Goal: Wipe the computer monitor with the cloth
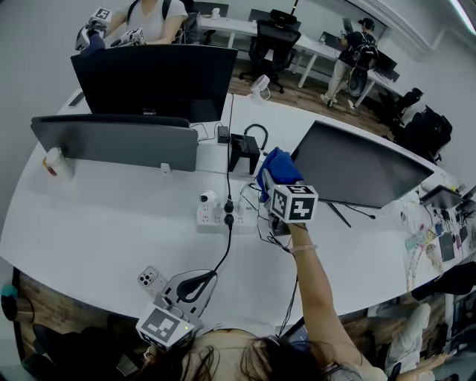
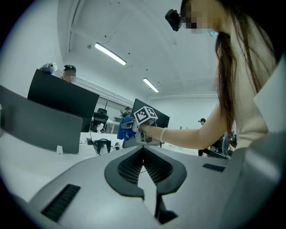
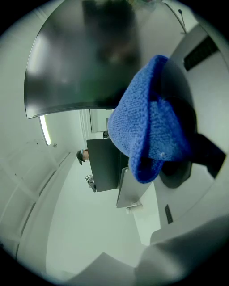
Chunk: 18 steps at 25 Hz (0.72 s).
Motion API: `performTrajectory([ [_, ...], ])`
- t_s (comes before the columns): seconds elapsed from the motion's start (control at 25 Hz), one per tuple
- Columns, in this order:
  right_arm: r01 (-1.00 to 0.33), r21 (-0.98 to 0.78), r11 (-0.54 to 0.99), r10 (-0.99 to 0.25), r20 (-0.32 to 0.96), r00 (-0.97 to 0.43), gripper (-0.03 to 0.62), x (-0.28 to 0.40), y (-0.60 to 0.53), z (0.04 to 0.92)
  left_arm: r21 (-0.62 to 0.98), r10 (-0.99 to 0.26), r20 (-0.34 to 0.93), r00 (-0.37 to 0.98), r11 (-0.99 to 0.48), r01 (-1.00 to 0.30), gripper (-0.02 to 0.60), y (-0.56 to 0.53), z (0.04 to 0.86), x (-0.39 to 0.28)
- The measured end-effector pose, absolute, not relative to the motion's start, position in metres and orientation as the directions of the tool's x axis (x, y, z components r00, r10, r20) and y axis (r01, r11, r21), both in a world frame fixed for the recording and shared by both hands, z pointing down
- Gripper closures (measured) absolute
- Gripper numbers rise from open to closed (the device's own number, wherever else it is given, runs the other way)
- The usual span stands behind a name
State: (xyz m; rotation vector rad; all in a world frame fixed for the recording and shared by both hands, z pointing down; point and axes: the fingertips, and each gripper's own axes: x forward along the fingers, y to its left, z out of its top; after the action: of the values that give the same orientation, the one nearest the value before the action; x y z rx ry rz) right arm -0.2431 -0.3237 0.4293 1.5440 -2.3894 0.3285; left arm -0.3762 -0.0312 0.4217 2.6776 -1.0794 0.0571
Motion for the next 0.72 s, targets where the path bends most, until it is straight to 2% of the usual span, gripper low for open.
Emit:
performTrajectory([
  [0.72,-0.912,-0.042,0.408,-0.871,0.279,-0.403,0.508,-0.242,-0.321,0.388,0.203,-0.661,0.127,0.739,-0.712,-0.672,0.572,-0.023,0.419,-0.366],
])
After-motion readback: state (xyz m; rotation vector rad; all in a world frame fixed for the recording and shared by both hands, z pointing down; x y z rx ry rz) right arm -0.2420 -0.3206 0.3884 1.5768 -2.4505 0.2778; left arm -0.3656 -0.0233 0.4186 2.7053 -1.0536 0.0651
